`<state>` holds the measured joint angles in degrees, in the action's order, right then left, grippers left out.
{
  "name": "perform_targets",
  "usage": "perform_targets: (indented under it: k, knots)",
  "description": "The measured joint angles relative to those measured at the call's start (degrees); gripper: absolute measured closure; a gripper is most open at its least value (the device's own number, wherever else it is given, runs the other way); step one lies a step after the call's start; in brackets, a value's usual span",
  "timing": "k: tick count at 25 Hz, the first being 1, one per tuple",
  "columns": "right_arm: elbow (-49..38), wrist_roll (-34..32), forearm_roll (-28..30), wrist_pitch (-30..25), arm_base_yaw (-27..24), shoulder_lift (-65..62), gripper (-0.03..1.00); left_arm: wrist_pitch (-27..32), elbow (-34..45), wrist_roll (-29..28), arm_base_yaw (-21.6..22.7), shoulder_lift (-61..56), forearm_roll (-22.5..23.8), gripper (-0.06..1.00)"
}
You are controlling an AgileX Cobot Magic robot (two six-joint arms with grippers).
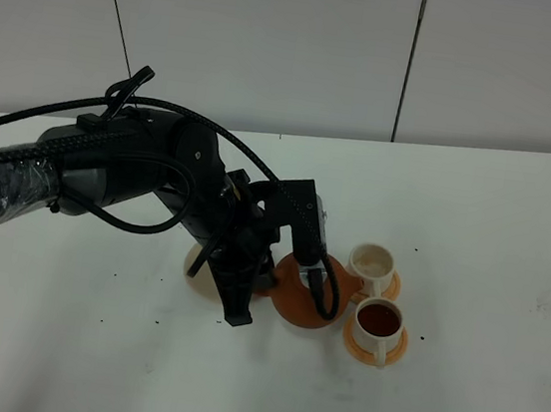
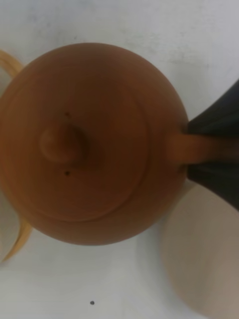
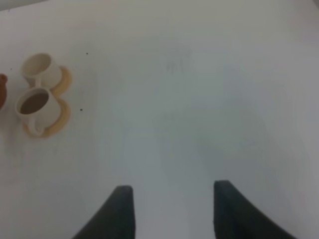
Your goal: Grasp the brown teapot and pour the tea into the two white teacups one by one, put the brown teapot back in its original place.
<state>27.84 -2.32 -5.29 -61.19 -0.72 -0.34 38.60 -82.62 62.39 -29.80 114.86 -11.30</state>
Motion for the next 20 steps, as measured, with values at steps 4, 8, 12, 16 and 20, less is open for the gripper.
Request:
perform_targets:
  k: [4,8,12,16,20]
  knots:
    - [0.0,0.0,0.0,0.0,0.0,0.0,0.61,-0.3,0.0,0.0,0.0,0.0,-0.1,0.77]
    - [0.0,0.1,0.0,0.0,0.0,0.0,0.61,-0.4,0.0,0.0,0.0,0.0,-0.2,0.77]
    - [0.0,0.1,0.0,0.0,0.0,0.0,0.61,-1.2,0.0,0.0,0.0,-0.1,-0.2,0.77]
    - [0.0,0.1,0.0,0.0,0.0,0.0,0.61,-2.8,0.0,0.2,0.3,-1.5,-0.2,0.77]
    - [0.0,0.0,0.0,0.0,0.0,0.0,0.61,-3.4,0.0,0.2,2.4,-3.0,-0.2,0.77]
